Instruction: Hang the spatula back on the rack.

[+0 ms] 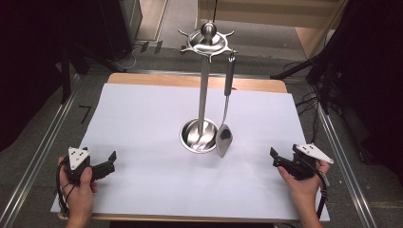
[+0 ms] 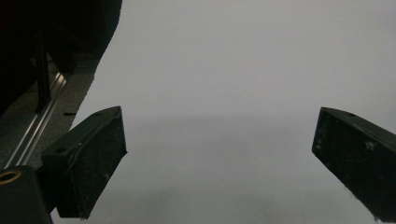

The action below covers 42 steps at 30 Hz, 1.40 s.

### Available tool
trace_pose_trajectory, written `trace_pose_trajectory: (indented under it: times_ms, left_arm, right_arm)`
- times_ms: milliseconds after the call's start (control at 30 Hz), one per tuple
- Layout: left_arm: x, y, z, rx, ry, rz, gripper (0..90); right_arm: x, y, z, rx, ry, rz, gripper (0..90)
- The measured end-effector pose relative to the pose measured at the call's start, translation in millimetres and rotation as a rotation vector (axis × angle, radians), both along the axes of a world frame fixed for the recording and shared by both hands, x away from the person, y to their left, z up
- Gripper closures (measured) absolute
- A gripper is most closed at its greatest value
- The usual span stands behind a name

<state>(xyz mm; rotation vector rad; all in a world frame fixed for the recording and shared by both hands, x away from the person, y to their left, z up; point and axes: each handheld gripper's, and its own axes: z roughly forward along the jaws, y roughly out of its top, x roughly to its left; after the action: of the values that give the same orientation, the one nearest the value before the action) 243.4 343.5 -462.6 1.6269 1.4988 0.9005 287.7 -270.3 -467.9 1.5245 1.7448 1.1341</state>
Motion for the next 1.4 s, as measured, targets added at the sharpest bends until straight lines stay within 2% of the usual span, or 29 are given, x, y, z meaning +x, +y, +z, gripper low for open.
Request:
trace_pose_trajectory:
  times_ms: [233, 267, 567, 667, 833, 1100, 1267, 1400]
  left_arm:
    - [0.0, 0.1, 0.0, 0.000, -0.002, -0.002, 3.8]
    - [-0.1, 0.2, 0.0, 0.000, -0.002, -0.003, 3.7]
    - [-0.4, 0.4, 0.1, 0.000, -0.004, -0.004, 3.8]
    - [-0.7, 0.6, 0.2, -0.001, -0.004, -0.003, 3.8]
    - [-0.6, 0.4, 0.1, -0.001, -0.004, -0.003, 3.8]
    - [-0.6, -0.1, 0.0, 0.004, -0.006, -0.005, 3.7]
    - [-0.4, 0.1, 0.0, 0.002, -0.003, -0.006, 3.8]
    - [0.0, 0.0, 0.1, 0.003, 0.003, -0.009, 3.7]
  right_arm:
    - [-6.2, -11.1, -7.5, -0.003, 0.044, -0.031, 11.7]
    - [-8.4, -14.7, -9.4, 0.008, 0.062, -0.039, 11.7]
    - [-16.6, -23.7, -11.4, -0.003, 0.095, -0.067, 11.8]
    - [-18.3, -26.9, -12.3, -0.008, 0.096, -0.072, 11.9]
    - [-22.8, -34.7, -14.0, 0.015, 0.108, -0.098, 12.8]
    - [-22.5, -27.3, -17.1, -0.028, 0.101, -0.096, 12.9]
    - [-21.7, -27.8, -17.4, -0.008, 0.104, -0.101, 12.9]
    - [-21.1, -26.5, -17.7, -0.016, 0.100, -0.104, 12.9]
